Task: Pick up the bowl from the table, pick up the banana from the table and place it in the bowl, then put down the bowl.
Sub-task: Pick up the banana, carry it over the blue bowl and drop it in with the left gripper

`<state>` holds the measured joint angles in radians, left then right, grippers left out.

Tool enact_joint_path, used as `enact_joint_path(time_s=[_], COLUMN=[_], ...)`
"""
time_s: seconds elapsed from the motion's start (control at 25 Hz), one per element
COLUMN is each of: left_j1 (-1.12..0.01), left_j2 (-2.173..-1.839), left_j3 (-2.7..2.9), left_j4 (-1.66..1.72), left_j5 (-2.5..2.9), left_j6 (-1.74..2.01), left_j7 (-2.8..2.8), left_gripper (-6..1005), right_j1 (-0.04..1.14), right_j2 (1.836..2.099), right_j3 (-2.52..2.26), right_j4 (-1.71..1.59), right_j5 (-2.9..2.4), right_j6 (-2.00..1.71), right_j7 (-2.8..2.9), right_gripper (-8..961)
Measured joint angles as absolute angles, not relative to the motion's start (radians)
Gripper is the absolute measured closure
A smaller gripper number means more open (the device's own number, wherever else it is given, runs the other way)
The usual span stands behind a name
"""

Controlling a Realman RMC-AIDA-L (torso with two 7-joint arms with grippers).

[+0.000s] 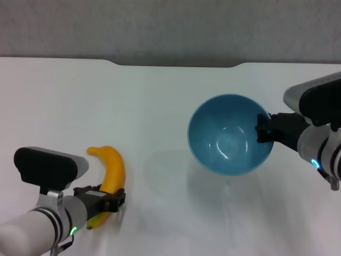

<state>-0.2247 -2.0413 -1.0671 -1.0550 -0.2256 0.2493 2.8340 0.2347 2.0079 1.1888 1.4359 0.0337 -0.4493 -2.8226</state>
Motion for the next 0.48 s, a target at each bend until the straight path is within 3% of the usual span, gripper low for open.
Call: enact_joint_path(time_s=[0.28, 0.48], left_j1=[-0.200, -0.075], left_j2=[-2.037, -2.033], left_j3=[-1.088, -1.134], left_j4=[-1.118, -1.336], left_j5=[-0.227, -0.197], left_j6=[0.251, 0.249], left_j7=[2.834, 2.840], left_gripper=[450, 496], right_j1=[0.235, 0.237], right_j2=[2.008, 2.008], right_j3=[1.184, 1.160], right_j4=[1.426, 1.380], right_j5=[0.036, 0.068], right_j6=[-0.447, -0.431], right_j7=[-2.821, -2.816], right_gripper=[918, 918])
